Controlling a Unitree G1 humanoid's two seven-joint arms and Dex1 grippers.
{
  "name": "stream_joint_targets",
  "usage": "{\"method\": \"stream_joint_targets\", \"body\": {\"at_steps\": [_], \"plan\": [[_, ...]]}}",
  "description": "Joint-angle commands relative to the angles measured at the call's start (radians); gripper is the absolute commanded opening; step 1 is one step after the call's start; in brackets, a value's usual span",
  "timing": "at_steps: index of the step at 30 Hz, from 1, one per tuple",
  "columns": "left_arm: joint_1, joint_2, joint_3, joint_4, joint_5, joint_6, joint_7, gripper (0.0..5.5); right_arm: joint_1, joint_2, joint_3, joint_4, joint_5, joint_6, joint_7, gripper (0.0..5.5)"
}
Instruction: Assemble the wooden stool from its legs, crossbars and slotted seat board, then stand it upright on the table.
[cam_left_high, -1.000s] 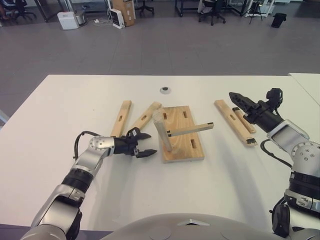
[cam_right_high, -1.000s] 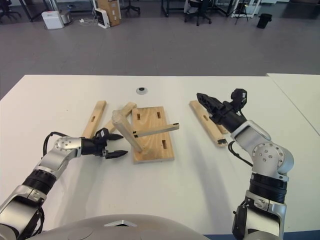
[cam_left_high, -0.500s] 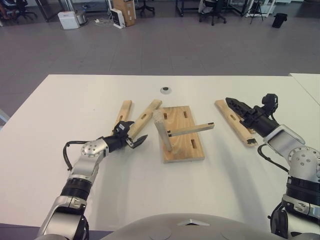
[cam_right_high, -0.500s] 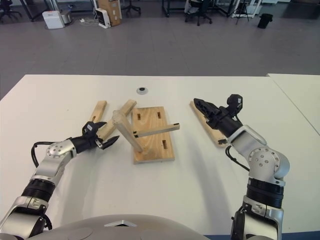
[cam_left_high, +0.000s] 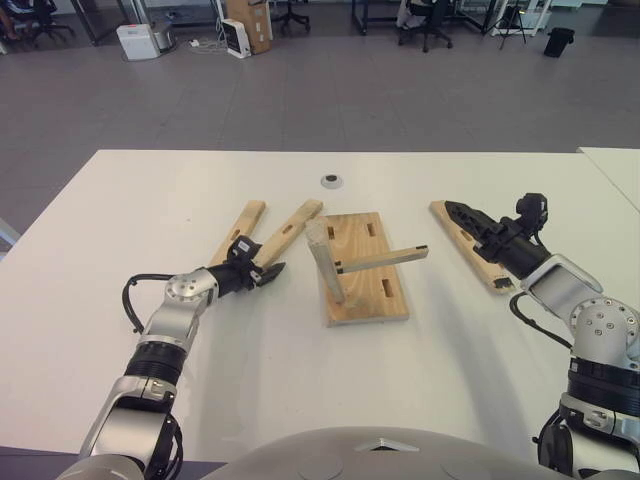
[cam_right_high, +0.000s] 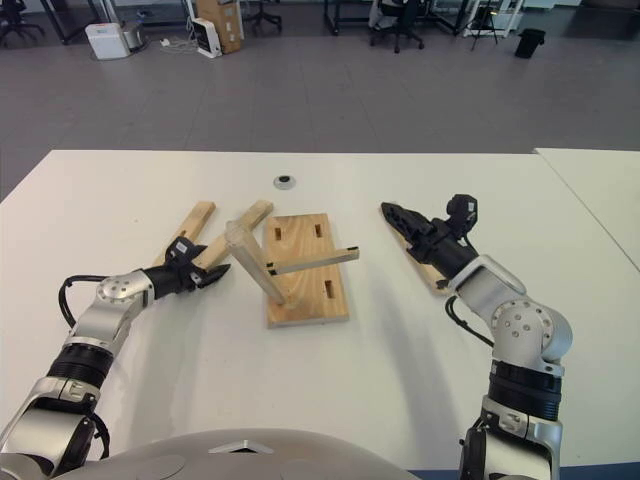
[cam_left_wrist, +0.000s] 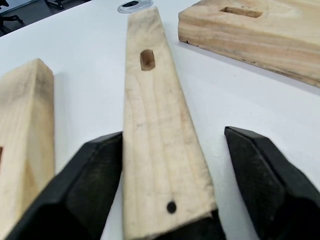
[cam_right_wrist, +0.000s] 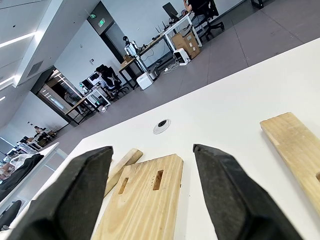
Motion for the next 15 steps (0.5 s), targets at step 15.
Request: {"method": "stream_joint_targets", "body": {"at_steps": [15], "plan": [[-0.272,-0.028,0.088,-0.038,-0.037,0.116,0.037,2.07,-0.081,-0.002,-0.039,0.018,0.036,-0.007,-0.015,2.99]]}}
